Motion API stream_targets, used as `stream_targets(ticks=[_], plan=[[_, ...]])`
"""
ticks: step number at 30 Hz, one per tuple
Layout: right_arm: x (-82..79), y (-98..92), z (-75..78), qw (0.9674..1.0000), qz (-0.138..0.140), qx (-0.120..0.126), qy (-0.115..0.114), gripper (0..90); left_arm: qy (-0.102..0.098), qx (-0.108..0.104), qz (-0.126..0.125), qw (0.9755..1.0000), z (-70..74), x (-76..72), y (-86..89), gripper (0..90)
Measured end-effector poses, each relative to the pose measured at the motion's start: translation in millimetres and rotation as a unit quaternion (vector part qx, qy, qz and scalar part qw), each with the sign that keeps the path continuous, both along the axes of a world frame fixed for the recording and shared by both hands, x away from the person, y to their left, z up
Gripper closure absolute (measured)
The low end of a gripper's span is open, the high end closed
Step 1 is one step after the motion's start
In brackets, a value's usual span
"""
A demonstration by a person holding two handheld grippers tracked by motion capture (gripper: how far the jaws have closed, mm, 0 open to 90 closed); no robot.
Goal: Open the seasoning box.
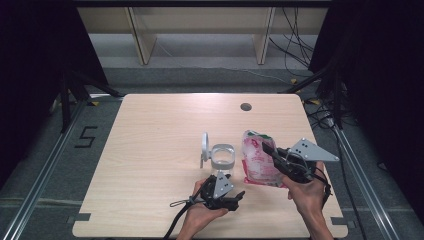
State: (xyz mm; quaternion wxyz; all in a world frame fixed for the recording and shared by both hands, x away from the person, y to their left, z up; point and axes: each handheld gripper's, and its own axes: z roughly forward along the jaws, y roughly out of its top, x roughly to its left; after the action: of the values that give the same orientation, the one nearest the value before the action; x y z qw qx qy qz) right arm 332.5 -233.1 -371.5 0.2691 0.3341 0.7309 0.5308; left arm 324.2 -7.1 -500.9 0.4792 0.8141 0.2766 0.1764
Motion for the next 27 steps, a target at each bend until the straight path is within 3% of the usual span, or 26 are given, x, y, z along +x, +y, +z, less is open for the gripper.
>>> stream_targets(ticks=[1, 2, 5, 7, 9, 10, 12, 15, 16, 17, 18, 19, 20, 22, 25, 26, 27], plan=[[-1.4, 0.6, 3.6, 1.0000, -0.002, 0.001, 0.000, 90.0, -0.005, 0.014, 0.000, 0.9999, 0.1, 2.2, -0.8, 28.2], [-1.8, 1.2, 7.2, 0.9999, 0.011, -0.003, -0.003, 90.0, -0.005, 0.010, 0.005, 0.9999, 0.2, 3.1, -3.9, 27.3], [-4.9, 5.5, 16.4, 0.9997, 0.019, -0.005, -0.017, 90.0, -0.010, 0.008, 0.006, 0.9999, 0.0, 5.7, -8.5, 27.0], [-7.8, 8.1, 23.4, 0.9995, 0.026, -0.005, -0.014, 90.0, -0.008, 0.010, 0.012, 0.9998, -0.5, 8.2, -11.1, 27.2], [-9.0, 10.4, 27.8, 0.9994, 0.027, -0.002, -0.023, 90.0, -0.007, -0.004, 0.011, 0.9999, -0.6, 8.7, -14.0, 28.0], [-8.8, 12.1, 30.6, 0.9989, 0.035, -0.006, -0.030, 90.0, -0.012, 0.000, 0.011, 0.9999, 0.2, 9.6, -13.6, 29.2], [-10.0, 13.0, 34.5, 0.9986, 0.042, -0.006, -0.030, 90.0, -0.017, -0.013, 0.012, 0.9997, 1.9, 8.2, -14.5, 34.1], [-12.0, 18.0, 35.4, 0.9987, 0.050, 0.005, -0.013, 90.0, -0.032, -0.032, 0.008, 0.9989, 3.9, 7.7, -14.0, 43.4], [-11.1, 19.2, 34.8, 0.9986, 0.050, 0.004, -0.020, 90.0, -0.041, -0.040, 0.004, 0.9983, 4.0, 7.3, -14.1, 45.9], [-11.9, 20.3, 34.5, 0.9987, 0.049, 0.001, -0.014, 90.0, -0.047, -0.055, -0.002, 0.9974, 3.3, 5.3, -15.7, 53.4], [-9.5, 21.6, 33.5, 0.9980, 0.059, -0.001, -0.023, 90.0, -0.050, -0.043, 0.001, 0.9978, 2.8, 5.4, -15.3, 57.9], [-10.8, 23.1, 32.6, 0.9985, 0.055, 0.002, -0.007, 90.0, -0.056, -0.041, -0.001, 0.9976, 1.3, 6.4, -15.6, 63.5], [-8.7, 22.6, 32.1, 0.9982, 0.056, -0.006, -0.020, 90.0, -0.056, -0.036, 0.001, 0.9978, 1.2, 6.2, -15.3, 66.0], [-7.4, 24.9, 30.4, 0.9982, 0.058, -0.002, -0.011, 90.0, -0.052, -0.044, 0.002, 0.9977, -0.6, 5.1, -16.1, 67.4], [-4.7, 24.4, 30.7, 0.9983, 0.056, 0.003, -0.018, 90.0, -0.051, -0.061, 0.009, 0.9968, -0.5, 3.1, -16.0, 68.4], [-5.1, 24.2, 31.2, 0.9985, 0.053, 0.007, -0.012, 90.0, -0.054, -0.053, 0.012, 0.9971, 0.7, 2.3, -15.1, 68.8], [-3.5, 23.7, 31.6, 0.9983, 0.056, 0.010, -0.010, 90.0, -0.052, -0.065, 0.010, 0.9965, 0.9, 2.7, -15.3, 69.0]])
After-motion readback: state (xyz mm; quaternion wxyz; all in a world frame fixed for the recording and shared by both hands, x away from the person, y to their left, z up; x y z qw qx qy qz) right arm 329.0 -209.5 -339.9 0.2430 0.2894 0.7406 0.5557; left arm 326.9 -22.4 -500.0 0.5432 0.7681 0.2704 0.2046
